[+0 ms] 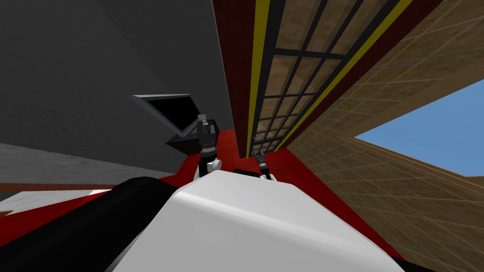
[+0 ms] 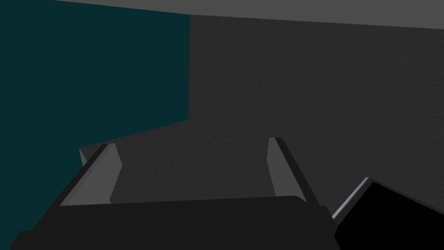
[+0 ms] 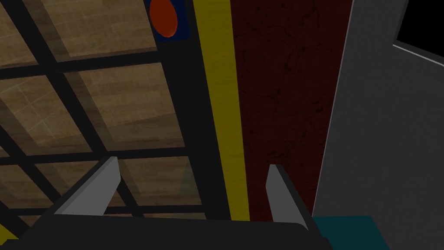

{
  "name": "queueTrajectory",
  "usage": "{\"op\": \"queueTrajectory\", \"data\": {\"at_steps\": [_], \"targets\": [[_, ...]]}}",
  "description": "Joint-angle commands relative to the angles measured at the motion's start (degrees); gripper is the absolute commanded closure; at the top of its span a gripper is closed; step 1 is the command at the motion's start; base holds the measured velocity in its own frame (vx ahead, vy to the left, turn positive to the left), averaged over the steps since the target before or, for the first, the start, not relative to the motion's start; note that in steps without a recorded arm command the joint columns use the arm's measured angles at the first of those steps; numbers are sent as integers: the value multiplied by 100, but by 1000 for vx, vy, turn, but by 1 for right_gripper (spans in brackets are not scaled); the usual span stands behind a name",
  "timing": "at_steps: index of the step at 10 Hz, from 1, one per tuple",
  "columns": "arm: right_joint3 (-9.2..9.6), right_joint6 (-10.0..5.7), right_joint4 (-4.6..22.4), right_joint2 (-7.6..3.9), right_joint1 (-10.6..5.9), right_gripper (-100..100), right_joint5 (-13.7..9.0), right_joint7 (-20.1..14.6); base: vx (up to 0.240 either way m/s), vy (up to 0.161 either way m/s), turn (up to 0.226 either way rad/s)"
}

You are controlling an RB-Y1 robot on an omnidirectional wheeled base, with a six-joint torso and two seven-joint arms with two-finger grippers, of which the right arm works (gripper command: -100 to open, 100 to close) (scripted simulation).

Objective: Pull the door open

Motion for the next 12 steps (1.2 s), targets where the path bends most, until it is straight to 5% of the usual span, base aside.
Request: {"op": "queueTrajectory", "data": {"at_steps": [1, 12], "targets": [[29, -26, 210, 38, -74, -100, 10, 202, 66, -53, 41], [248, -133, 1272, 340, -372, -100, 90, 1343, 87, -58, 16]]}}
